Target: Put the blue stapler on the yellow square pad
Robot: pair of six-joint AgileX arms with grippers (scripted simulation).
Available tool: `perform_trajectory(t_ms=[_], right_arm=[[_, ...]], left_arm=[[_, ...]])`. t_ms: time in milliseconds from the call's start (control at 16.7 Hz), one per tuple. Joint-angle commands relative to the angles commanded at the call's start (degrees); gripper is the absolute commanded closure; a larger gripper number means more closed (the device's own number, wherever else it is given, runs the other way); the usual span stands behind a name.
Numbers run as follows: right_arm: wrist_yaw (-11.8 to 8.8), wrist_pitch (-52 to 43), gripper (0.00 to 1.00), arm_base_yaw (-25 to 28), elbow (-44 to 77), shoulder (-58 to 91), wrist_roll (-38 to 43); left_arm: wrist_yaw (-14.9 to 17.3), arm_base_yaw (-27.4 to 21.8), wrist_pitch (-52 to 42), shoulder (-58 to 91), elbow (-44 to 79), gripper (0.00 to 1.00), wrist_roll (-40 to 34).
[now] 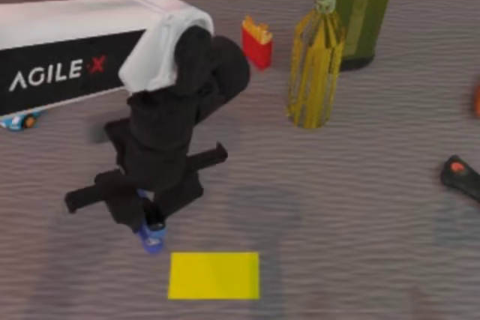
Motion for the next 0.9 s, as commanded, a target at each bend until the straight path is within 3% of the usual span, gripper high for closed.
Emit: perform_trajectory(t_ms=[240, 480, 720, 900], right_arm=[[0.0, 0.0, 0.0, 0.0, 0.0, 0.0, 0.0], [0.0, 0.0, 0.0, 0.0, 0.0, 0.0, 0.0], [0.0, 0.0, 0.0, 0.0, 0.0, 0.0, 0.0], [0.0, 0.0, 0.0, 0.0, 0.0, 0.0, 0.0]], left_arm=[[1.6, -4.4, 2.0, -1.1, 0.0, 1.0, -29.9], [3.3, -7.2, 5.6, -3.6, -0.4, 1.0, -52.3], [4.5, -8.8, 8.8, -5.8, -0.7, 1.0, -65.2], [4.8, -9.3, 9.7, -6.4, -0.8, 1.0, -68.4]])
